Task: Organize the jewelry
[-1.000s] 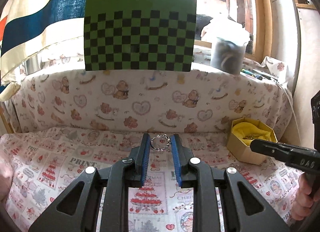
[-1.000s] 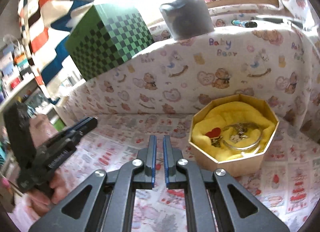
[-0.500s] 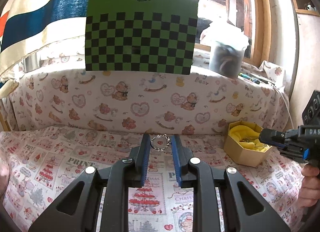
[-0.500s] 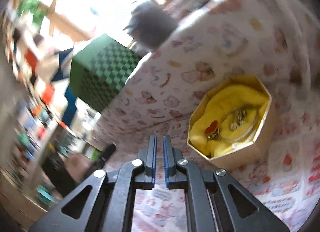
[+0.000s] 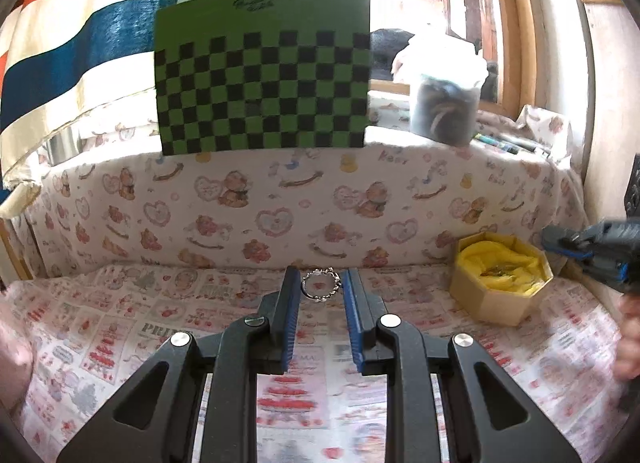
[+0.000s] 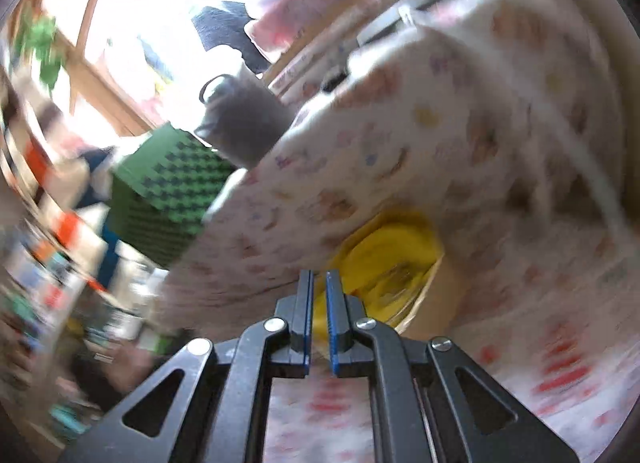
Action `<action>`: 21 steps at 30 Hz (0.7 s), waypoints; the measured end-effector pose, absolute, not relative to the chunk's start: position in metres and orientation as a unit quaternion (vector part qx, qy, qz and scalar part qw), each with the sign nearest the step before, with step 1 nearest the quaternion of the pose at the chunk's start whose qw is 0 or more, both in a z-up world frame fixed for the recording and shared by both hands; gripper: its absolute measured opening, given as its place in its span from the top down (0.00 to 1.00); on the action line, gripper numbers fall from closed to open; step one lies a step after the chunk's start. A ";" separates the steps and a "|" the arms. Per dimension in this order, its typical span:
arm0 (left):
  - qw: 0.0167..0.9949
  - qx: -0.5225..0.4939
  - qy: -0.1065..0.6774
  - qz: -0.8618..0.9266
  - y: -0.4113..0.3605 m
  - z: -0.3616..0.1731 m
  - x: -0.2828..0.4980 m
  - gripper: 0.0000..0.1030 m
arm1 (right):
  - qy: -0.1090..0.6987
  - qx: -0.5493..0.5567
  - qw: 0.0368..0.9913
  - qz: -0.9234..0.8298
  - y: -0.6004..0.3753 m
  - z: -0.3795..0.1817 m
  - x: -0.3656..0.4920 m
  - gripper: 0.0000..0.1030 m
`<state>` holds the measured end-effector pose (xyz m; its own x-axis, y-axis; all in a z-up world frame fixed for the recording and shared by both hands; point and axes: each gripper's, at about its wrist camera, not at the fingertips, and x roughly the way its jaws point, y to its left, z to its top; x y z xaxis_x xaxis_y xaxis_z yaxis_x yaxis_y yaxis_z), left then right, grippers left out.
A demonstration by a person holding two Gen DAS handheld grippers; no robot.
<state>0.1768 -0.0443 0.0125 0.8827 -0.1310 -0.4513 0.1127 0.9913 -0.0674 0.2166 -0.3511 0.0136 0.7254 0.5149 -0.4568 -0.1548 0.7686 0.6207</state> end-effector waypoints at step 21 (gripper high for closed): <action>0.948 -0.087 0.268 -0.146 -0.127 0.009 0.238 0.80 | 0.295 0.220 0.915 0.168 -0.347 0.010 0.220 0.81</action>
